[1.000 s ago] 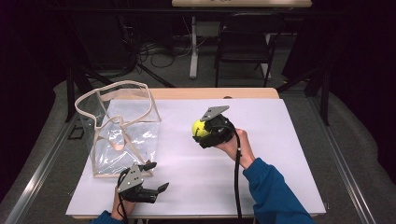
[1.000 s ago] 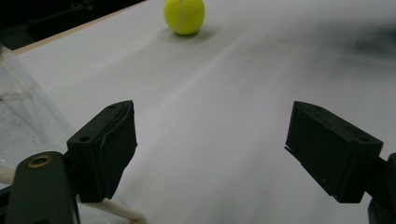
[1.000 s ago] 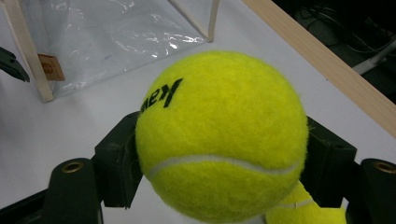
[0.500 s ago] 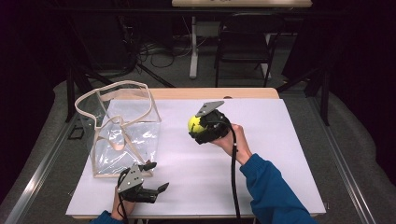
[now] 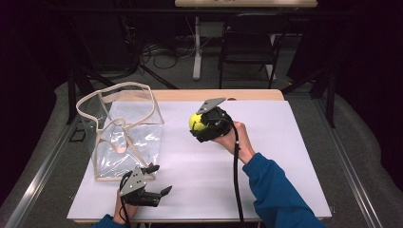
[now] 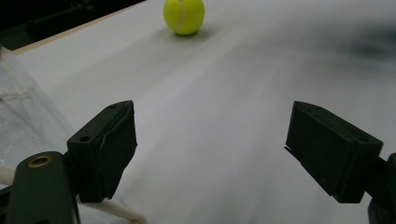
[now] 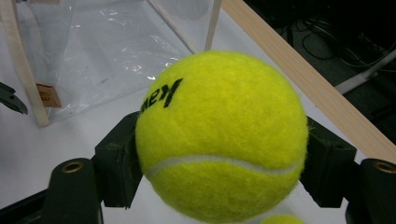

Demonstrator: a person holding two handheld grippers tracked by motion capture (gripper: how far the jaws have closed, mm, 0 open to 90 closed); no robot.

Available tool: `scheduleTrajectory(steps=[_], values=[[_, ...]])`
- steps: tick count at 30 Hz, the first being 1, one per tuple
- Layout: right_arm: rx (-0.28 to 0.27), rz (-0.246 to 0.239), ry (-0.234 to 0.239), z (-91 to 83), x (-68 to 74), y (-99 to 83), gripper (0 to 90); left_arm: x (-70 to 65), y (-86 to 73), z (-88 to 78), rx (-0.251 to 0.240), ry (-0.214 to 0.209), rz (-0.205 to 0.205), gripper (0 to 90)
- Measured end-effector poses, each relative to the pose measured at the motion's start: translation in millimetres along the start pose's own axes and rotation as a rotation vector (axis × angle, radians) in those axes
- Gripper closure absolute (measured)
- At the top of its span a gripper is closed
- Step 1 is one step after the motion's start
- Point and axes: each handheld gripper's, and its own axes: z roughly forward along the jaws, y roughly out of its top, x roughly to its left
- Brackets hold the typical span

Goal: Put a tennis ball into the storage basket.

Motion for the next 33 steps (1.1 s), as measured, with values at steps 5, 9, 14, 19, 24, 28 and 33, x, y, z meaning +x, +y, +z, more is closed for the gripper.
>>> scheduleTrajectory(steps=[5, 9, 14, 19, 24, 28, 33], values=[[-0.003, -0.003, -0.003, 3.3, -3.4, 10.4, 25.8, -0.1, 0.1, 0.1, 0.000, 0.000, 0.001, 15.9], [-0.002, -0.006, 0.001, 6.5, -3.9, 14.7, 25.8, -0.1, 0.1, 0.0, 0.000, 0.001, 0.002, 15.9], [0.000, -0.010, 0.000, 9.0, -4.5, 18.7, 25.8, -0.2, 0.2, 0.4, 0.001, -0.004, 0.003, 16.0], [-0.004, -0.018, 0.004, 10.1, -4.7, 25.6, 25.8, 0.1, 0.1, 0.0, 0.001, -0.003, 0.004, 16.0], [-0.012, -0.024, 0.002, 10.2, -4.3, 31.3, 25.8, -0.7, 0.3, 0.4, 0.003, -0.001, 0.006, 15.9], [-0.012, -0.024, 0.003, 10.4, -4.6, 32.2, 25.8, -0.7, 0.3, 0.4, 0.003, -0.001, 0.006, 16.0], [-0.015, -0.025, 0.005, 13.8, -6.6, 40.5, 25.8, -0.5, 0.3, 0.5, 0.005, -0.006, 0.005, 15.9]])
